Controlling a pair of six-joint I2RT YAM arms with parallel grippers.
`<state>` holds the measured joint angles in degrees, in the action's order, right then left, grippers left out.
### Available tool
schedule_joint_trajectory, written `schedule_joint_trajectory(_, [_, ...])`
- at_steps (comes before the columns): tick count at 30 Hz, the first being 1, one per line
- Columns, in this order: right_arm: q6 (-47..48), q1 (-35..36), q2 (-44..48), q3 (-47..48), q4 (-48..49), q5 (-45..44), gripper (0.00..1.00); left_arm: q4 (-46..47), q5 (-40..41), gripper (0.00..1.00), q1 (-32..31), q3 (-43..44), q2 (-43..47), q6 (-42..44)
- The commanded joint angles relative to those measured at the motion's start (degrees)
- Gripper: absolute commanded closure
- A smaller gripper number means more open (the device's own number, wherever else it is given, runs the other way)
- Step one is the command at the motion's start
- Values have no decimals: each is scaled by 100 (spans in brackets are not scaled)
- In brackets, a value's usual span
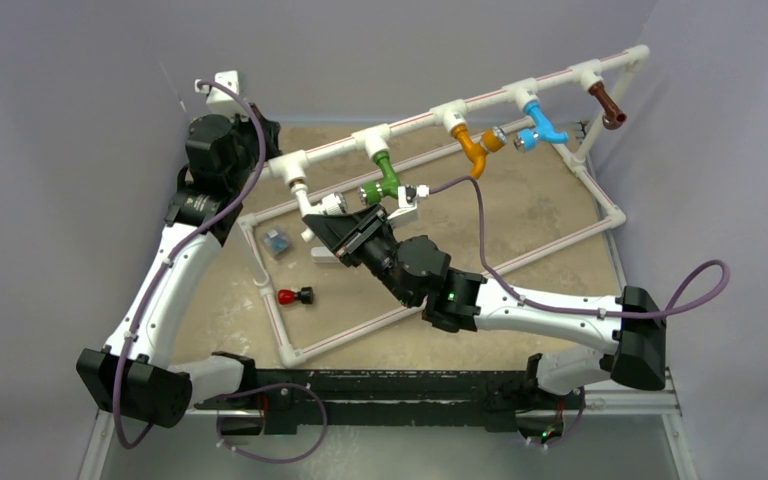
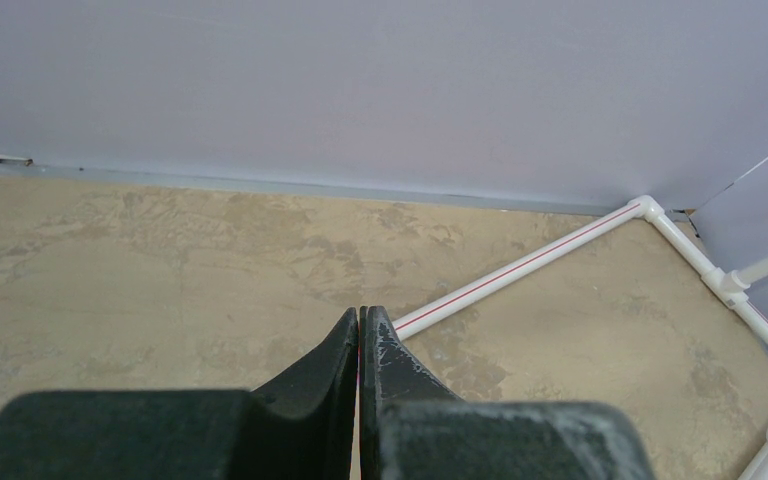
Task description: Install the water faucets
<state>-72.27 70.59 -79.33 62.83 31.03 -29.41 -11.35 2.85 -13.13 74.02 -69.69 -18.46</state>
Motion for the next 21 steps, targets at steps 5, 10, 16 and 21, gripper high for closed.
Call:
schedule_joint_trajectory(5, [-1807, -405, -235, -143, 963, 507, 63, -1134, -538, 100, -163, -317, 158, 0])
schedule_joint_trajectory(10, [-1560, -405, -184, -118, 975, 506, 46, -1132, -537, 100, -164, -309, 158, 0])
schedule_joint_trajectory(16, [-1252, -405, -179, 50, 620, 480, 32, -1133, -539, 100, -164, -310, 162, 0])
schedule_joint_trajectory(21, [-1057, -406, -162, 139, 379, 320, 30, -1132, -551, 100, -164, -309, 158, 0])
